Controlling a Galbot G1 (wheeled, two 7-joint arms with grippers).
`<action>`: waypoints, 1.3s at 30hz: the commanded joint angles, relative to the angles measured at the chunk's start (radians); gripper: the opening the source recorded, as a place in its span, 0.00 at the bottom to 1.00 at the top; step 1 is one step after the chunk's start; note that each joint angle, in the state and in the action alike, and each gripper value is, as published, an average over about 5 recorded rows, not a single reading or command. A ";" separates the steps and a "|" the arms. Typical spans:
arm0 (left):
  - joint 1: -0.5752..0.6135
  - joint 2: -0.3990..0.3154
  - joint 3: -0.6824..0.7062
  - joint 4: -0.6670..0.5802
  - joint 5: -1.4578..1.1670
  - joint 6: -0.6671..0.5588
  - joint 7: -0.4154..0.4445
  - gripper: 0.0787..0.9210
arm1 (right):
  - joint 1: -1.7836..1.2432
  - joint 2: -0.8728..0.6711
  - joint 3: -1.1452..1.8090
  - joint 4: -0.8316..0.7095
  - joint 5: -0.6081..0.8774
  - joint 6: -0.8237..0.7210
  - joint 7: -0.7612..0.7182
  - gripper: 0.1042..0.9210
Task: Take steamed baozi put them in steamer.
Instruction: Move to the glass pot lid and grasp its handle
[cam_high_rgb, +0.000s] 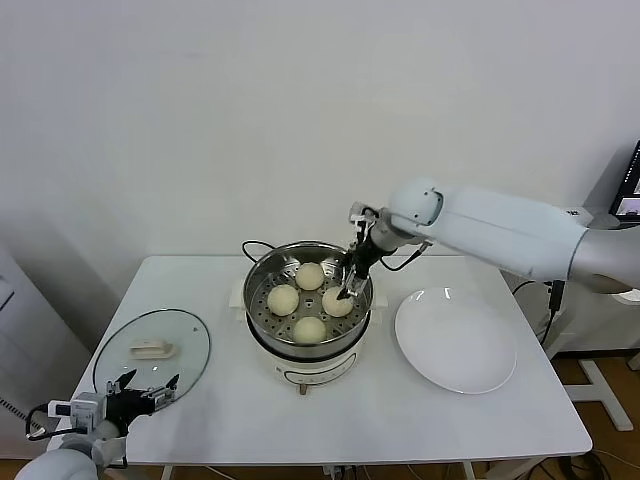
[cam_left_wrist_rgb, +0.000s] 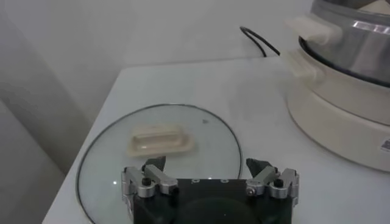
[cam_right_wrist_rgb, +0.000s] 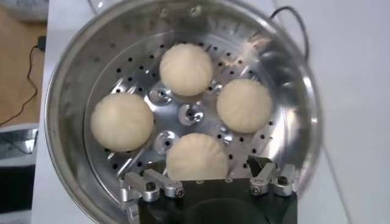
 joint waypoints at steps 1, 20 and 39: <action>-0.011 -0.004 -0.002 0.004 0.000 0.003 -0.001 0.88 | -0.122 -0.148 0.322 0.004 0.126 0.063 0.143 0.88; -0.031 -0.017 -0.031 0.010 0.001 -0.020 0.003 0.88 | -0.931 -0.220 1.215 0.117 -0.022 0.427 0.614 0.88; -0.045 -0.042 -0.027 0.101 0.418 -0.194 0.150 0.88 | -1.587 0.057 1.887 0.281 -0.416 0.504 0.663 0.88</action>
